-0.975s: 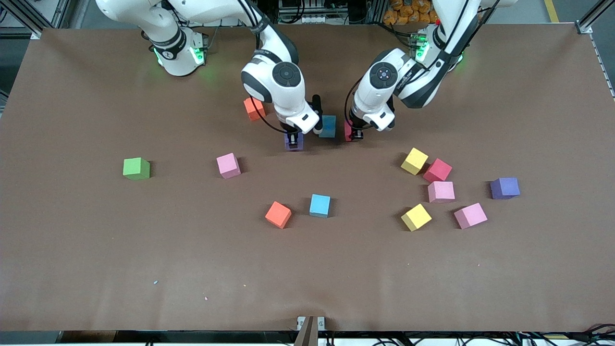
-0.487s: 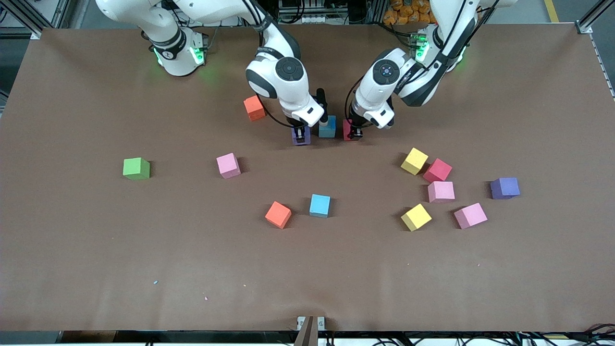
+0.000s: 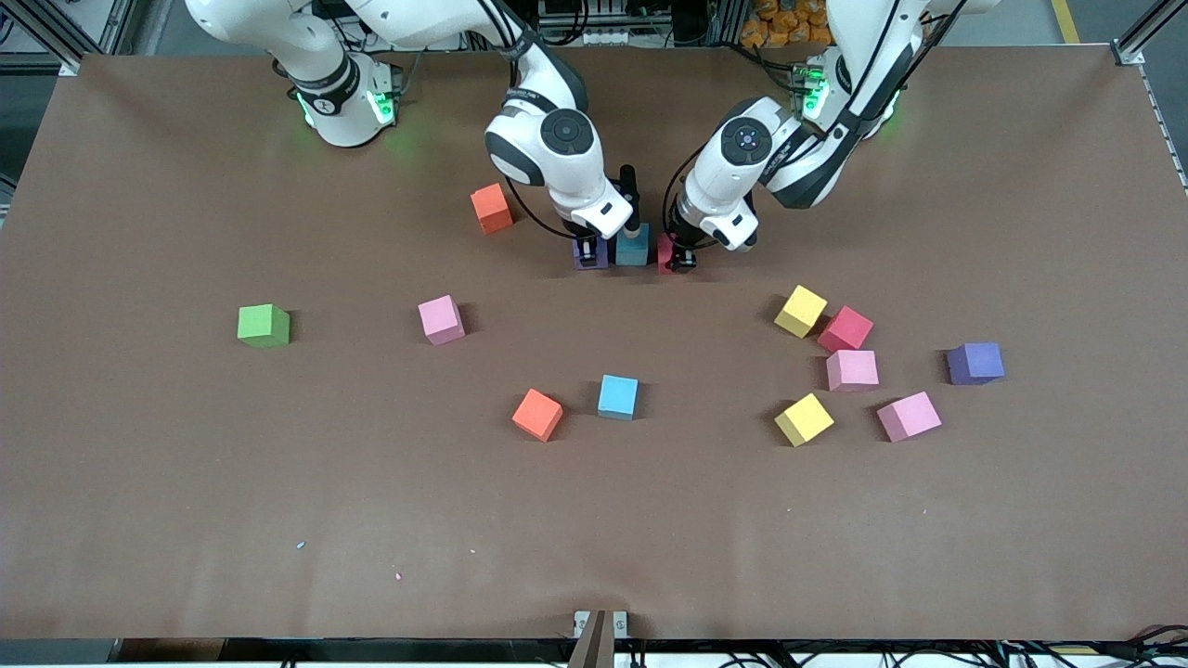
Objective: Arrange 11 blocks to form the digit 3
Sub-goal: 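Press the magenta and purple cubes against the cyan cube in a row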
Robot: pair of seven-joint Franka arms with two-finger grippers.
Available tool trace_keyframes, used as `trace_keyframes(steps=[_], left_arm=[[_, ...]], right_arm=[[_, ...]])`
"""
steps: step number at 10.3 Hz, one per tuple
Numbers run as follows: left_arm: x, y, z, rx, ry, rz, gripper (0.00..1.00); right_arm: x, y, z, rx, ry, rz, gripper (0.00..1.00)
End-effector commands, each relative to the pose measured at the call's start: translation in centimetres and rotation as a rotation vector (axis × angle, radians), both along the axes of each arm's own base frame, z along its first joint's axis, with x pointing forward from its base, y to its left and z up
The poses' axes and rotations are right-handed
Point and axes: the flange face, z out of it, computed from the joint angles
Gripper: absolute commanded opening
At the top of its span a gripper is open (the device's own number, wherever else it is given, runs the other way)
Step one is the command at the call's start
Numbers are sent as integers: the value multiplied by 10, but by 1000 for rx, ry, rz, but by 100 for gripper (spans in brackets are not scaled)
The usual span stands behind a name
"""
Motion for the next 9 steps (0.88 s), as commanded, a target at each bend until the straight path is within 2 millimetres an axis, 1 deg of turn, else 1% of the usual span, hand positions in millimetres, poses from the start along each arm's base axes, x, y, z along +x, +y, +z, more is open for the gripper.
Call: trace_keyframes(steps=[1, 5, 9], left_arm=[[-9, -7, -2, -15, 5, -10, 0], [-10, -8, -4, -17, 5, -30, 0], [-11, -11, -9, -29, 4, -36, 0]], right_arm=[[-5, 1, -1, 13, 23, -32, 0], [-6, 5, -6, 17, 24, -29, 0], [-8, 8, -4, 19, 23, -43, 0]])
